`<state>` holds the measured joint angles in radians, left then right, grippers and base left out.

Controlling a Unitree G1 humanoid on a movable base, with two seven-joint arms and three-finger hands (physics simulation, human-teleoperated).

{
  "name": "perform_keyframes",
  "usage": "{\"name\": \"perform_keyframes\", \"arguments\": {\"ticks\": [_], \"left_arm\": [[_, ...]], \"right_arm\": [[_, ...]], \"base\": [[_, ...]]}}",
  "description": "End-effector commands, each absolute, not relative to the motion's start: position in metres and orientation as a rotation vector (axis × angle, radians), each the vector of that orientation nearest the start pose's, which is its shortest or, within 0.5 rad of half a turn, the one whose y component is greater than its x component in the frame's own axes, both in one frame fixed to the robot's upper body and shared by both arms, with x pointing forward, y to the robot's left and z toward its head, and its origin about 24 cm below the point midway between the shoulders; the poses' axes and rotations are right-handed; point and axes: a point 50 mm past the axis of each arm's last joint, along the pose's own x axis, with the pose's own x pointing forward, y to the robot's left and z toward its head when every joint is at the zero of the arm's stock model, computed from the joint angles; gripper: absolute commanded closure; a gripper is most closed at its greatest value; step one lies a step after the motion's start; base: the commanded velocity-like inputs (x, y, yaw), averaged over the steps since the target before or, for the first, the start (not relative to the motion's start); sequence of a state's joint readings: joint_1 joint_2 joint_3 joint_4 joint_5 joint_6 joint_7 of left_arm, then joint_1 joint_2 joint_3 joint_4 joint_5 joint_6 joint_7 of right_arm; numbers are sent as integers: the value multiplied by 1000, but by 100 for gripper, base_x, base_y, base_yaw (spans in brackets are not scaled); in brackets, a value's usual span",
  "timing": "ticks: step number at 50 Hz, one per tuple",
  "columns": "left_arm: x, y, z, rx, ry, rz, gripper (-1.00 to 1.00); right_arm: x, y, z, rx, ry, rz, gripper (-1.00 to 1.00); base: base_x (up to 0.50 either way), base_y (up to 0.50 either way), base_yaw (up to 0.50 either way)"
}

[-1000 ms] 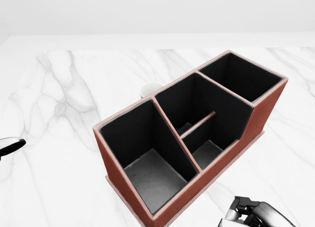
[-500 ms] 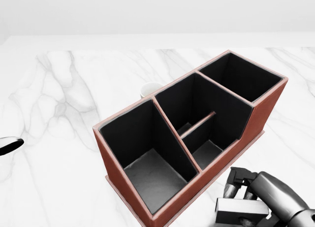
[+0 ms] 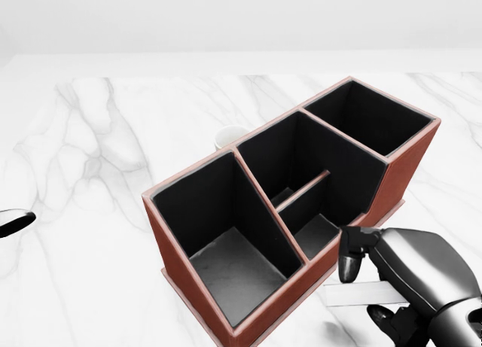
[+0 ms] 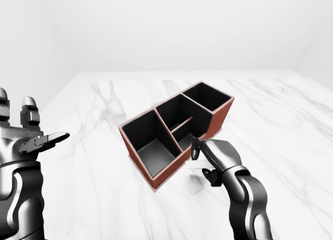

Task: Pick up the book and place it in the left compartment of the caddy.

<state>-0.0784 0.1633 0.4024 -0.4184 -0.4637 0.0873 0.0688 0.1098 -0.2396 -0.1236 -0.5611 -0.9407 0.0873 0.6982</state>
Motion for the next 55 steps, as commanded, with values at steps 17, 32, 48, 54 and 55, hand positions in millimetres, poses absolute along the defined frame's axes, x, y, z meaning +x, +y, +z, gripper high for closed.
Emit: {"name": "perform_keyframes", "arguments": {"ticks": [17, 32, 48, 54, 55], "left_arm": [[236, 241, 150, -230, -433, 267, -100], [236, 241, 150, -230, -432, 266, -100], [237, 241, 149, -231, -425, 264, -100], [236, 239, 148, -229, -424, 259, -100], [236, 238, 148, -228, -424, 259, -100]], "right_arm": [[212, -170, 173, -1579, -76, 59, 100], [204, -128, 181, -1733, -312, 235, 100], [201, -124, 198, -1777, -426, 249, 100], [200, -129, 210, -1762, -467, 214, 100], [200, -130, 213, -1749, -475, 206, 100]], "base": [[0, 0, 0], [0, 0, 0], [0, 0, 0], [0, 0, 0], [0, 0, 0]]}}
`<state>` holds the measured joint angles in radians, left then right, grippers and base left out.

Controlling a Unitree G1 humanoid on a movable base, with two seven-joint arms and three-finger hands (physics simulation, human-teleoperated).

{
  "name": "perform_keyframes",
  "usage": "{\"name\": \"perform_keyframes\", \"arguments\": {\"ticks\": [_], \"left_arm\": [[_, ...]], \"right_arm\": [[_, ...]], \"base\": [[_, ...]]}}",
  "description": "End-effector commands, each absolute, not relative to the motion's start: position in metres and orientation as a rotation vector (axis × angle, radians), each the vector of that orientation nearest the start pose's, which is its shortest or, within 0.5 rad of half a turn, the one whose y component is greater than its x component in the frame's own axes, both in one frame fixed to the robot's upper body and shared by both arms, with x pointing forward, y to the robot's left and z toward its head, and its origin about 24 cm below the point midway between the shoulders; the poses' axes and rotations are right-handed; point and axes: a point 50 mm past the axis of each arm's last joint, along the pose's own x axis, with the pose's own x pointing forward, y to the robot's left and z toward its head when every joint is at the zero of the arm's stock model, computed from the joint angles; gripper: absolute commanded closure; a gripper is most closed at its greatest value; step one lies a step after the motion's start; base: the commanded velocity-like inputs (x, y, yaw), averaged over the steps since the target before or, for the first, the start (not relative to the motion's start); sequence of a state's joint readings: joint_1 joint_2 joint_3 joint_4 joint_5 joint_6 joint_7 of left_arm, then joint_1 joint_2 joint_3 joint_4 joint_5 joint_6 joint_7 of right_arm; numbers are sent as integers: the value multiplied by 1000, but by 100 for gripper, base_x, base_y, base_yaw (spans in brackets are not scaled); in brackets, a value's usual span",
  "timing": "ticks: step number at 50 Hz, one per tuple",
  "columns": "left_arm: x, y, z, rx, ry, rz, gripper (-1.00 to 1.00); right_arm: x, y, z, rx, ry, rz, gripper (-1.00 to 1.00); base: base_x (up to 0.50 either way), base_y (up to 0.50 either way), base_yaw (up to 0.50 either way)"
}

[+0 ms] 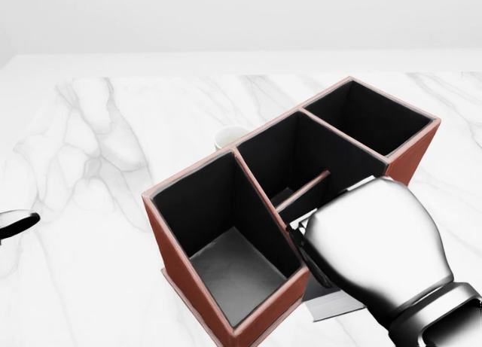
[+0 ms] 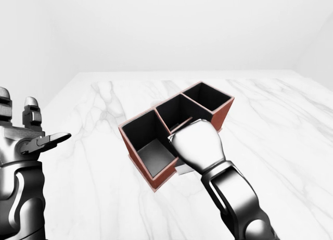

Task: Pick up the book and place it in the left compartment of the caddy.

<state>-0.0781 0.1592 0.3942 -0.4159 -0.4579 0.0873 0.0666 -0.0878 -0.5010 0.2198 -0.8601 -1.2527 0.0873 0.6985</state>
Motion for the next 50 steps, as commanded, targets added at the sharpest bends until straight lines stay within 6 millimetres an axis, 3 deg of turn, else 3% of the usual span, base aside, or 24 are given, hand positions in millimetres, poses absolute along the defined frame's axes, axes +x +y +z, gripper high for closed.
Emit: {"name": "perform_keyframes", "arguments": {"ticks": [1, 14, 24, 35, 50], "left_arm": [[235, 238, 148, -228, -425, 258, -100], [236, 239, 148, -227, -423, 260, -100], [237, 239, 148, -227, -422, 261, -100], [237, 239, 147, -227, -416, 261, -100], [236, 240, 149, -226, -428, 265, -100]], "right_arm": [[201, -133, 218, -1729, -485, 191, 100], [203, -154, 258, -1553, -602, 90, 100], [206, -164, 275, -1452, -652, 29, 100], [219, -167, 279, -1378, -645, 27, 100], [232, -154, 280, -1307, -667, 64, 100]], "base": [[0, 0, 0], [0, 0, 0], [0, 0, 0], [0, 0, 0], [0, 0, 0]]}}
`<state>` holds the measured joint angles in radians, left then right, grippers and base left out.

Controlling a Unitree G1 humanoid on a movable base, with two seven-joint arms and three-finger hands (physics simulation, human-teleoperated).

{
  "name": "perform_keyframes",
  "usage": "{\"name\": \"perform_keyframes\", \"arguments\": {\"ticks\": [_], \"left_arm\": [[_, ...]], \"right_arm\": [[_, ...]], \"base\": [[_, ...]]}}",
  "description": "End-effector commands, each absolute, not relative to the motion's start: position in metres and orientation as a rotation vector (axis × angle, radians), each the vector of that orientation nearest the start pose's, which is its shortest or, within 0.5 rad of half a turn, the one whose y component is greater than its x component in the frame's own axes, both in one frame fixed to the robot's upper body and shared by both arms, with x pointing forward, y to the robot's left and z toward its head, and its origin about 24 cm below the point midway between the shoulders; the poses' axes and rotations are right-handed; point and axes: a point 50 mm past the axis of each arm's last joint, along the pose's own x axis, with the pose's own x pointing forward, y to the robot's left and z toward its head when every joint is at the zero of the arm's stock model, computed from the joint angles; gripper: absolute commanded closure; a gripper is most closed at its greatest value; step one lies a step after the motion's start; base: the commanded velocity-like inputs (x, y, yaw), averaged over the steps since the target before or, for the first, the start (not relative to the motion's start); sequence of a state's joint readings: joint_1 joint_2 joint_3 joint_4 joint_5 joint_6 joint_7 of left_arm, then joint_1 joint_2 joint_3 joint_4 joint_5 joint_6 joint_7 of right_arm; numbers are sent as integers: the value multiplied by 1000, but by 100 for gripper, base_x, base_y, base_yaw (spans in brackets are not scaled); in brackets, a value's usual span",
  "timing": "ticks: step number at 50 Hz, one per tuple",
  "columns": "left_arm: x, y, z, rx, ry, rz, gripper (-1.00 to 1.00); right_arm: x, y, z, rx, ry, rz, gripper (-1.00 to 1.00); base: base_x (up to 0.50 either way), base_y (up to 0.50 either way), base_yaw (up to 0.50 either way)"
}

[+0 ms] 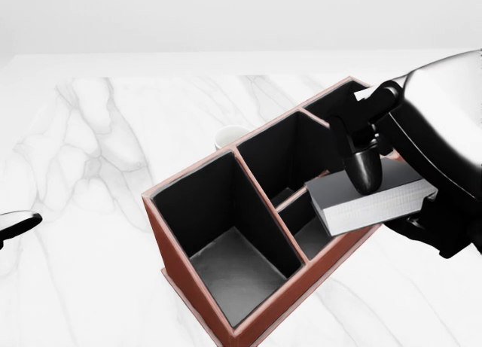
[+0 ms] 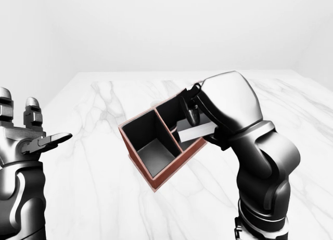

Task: Pick up the book and place it in the left compartment of the caddy.

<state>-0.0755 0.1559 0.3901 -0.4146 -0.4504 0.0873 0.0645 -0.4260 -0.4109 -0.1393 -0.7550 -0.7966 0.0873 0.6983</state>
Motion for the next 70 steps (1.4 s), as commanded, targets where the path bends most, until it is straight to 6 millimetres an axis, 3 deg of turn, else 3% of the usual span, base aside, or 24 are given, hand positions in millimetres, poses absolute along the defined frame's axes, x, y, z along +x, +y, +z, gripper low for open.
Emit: {"name": "perform_keyframes", "arguments": {"ticks": [1, 15, 26, 35, 42, 56, 70], "left_arm": [[236, 241, 149, -227, -428, 266, -100], [236, 242, 151, -229, -434, 270, -100], [237, 241, 149, -228, -427, 268, -100], [238, 243, 149, -230, -425, 273, -100], [238, 243, 148, -231, -421, 272, -100], [236, 245, 151, -235, -436, 276, -100], [237, 244, 151, -234, -435, 273, -100]], "right_arm": [[232, -153, 281, -1292, -674, 70, 100], [250, -126, 280, -1244, -688, 153, 100], [257, -106, 274, -906, -782, 496, 100], [282, -115, 256, -649, -687, 644, 100], [293, -118, 243, -550, -622, 695, 100], [312, -130, 226, -428, -522, 707, 100], [308, -125, 227, -438, -535, 725, 100]], "base": [[0, 0, 0], [0, 0, 0], [0, 0, 0], [0, 0, 0], [0, 0, 0], [0, 0, 0], [0, 0, 0]]}}
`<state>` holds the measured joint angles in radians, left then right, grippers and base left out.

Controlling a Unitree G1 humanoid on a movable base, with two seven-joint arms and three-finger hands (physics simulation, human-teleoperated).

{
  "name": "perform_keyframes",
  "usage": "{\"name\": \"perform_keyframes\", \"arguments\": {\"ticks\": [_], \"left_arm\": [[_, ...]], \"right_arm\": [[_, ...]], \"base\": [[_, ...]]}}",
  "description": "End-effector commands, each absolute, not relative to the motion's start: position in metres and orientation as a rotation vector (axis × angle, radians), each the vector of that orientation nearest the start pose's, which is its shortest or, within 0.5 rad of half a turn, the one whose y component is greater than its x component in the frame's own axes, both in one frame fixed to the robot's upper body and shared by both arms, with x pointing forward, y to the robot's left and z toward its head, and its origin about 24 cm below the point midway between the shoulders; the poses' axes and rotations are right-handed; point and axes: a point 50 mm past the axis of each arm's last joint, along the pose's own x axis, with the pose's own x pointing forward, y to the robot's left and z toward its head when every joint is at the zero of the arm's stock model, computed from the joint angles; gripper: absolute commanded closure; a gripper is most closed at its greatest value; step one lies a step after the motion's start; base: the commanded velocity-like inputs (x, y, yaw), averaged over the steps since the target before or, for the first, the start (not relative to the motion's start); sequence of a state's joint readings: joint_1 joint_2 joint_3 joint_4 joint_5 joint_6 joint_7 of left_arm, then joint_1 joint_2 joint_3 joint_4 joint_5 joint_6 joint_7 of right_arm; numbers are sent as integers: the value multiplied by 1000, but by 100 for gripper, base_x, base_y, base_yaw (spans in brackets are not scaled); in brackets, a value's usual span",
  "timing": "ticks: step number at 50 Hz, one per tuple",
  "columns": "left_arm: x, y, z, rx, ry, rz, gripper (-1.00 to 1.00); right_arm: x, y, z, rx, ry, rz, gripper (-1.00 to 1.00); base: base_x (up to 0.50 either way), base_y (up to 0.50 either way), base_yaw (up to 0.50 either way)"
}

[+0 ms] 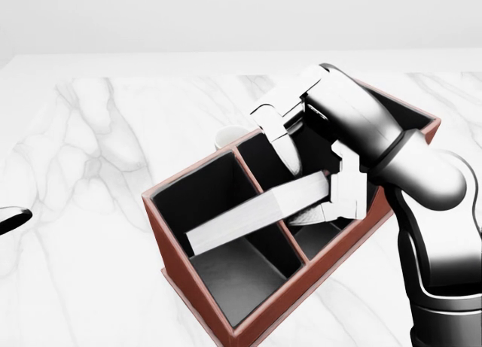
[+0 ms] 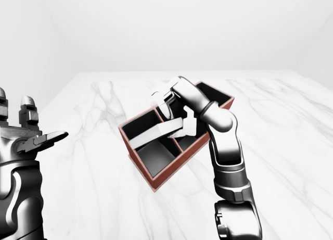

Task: Pick up the book and place it in the left compartment of the caddy.

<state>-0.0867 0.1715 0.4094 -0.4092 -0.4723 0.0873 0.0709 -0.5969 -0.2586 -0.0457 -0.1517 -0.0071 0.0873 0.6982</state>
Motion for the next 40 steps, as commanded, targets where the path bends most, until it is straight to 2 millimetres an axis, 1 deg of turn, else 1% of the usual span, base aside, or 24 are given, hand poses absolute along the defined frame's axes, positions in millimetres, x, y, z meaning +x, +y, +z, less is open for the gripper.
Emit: {"name": "perform_keyframes", "arguments": {"ticks": [1, 8, 15, 19, 23, 27, 37, 40], "left_arm": [[237, 245, 151, -235, -434, 274, -100], [235, 245, 153, -236, -444, 276, -100], [235, 245, 154, -237, -448, 276, -100], [235, 245, 152, -236, -441, 274, -100], [235, 246, 154, -238, -447, 276, -100], [235, 246, 153, -238, -444, 276, -100], [236, 245, 152, -237, -438, 274, -100], [236, 245, 152, -236, -439, 274, -100]], "right_arm": [[306, -123, 228, -453, -544, 729, 100], [296, -112, 231, -509, -582, 749, 100], [296, -103, 224, -572, -553, 733, 100], [300, -100, 220, -605, -532, 700, 100], [304, -99, 216, -620, -506, 687, 100], [310, -103, 215, -638, -480, 646, 100], [317, -112, 212, -654, -443, 611, 100], [319, -113, 207, -654, -423, 600, 100]], "base": [[0, 0, 0], [0, 0, 0], [0, 0, 0], [0, 0, 0], [0, 0, 0], [0, 0, 0], [0, 0, 0], [0, 0, 0]]}}
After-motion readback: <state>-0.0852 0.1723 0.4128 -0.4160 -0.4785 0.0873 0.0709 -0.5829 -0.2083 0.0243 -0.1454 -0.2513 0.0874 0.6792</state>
